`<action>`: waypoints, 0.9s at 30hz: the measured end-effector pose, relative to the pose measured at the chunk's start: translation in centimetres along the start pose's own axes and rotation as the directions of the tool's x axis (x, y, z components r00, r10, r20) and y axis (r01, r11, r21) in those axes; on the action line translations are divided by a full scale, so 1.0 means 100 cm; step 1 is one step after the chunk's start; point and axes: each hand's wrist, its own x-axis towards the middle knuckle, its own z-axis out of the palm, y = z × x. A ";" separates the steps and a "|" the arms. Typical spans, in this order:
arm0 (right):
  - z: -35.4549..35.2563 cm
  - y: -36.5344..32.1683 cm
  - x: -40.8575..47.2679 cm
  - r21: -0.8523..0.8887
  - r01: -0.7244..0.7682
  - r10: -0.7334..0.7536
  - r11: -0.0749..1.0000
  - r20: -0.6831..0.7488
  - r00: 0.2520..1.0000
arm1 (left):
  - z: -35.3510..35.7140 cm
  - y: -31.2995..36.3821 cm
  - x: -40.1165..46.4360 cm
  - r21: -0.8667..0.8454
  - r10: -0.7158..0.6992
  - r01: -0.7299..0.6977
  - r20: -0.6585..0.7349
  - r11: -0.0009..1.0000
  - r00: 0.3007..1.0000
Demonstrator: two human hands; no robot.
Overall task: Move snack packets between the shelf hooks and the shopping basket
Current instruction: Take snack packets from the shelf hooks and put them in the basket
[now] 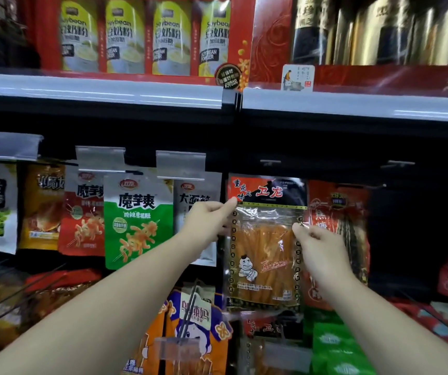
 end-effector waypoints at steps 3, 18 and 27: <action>0.000 0.003 0.004 -0.008 0.024 -0.024 1.000 -0.005 1.000 | 0.002 -0.002 0.007 0.005 0.045 -0.044 -0.029 0.999 0.999; 0.024 0.026 0.049 0.038 -0.041 0.041 0.998 -0.003 0.999 | 0.016 -0.014 0.052 0.046 0.014 -0.010 -0.090 0.999 0.996; 0.037 0.038 0.075 0.002 -0.020 0.020 1.000 0.000 1.000 | 0.019 -0.022 0.074 0.248 0.049 -0.019 -0.117 0.969 0.992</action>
